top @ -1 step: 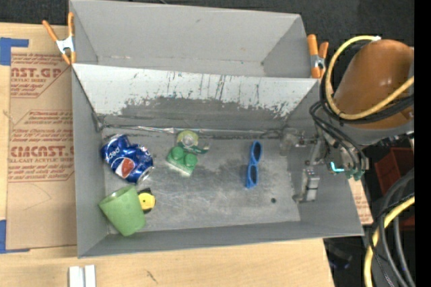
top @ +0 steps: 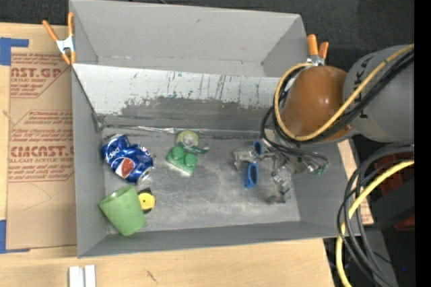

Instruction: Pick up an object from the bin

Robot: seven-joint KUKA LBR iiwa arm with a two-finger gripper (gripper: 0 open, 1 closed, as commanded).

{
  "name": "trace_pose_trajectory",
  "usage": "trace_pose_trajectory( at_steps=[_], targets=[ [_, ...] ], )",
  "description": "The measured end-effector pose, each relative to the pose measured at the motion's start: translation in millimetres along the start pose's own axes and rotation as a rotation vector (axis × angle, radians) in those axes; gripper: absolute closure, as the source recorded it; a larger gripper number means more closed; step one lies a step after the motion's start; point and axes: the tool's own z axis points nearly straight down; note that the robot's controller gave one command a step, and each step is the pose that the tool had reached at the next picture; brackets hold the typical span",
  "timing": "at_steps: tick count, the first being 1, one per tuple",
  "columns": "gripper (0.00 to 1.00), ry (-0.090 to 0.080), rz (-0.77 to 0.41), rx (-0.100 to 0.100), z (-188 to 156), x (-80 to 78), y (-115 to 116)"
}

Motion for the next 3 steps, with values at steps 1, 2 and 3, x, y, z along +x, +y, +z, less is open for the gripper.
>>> trace_pose_trajectory(
  at_steps=[1, 2, 3],
  targets=[
    [0.0, -0.007, -0.17, 0.005, -33.2, -44.8, -5.6],
    [0.0, -0.003, -0.636, 0.003, -31.8, -45.6, -3.1],
    [0.0, -0.009, -0.637, 0.006, -2.4, -58.8, 8.7]
  ],
)
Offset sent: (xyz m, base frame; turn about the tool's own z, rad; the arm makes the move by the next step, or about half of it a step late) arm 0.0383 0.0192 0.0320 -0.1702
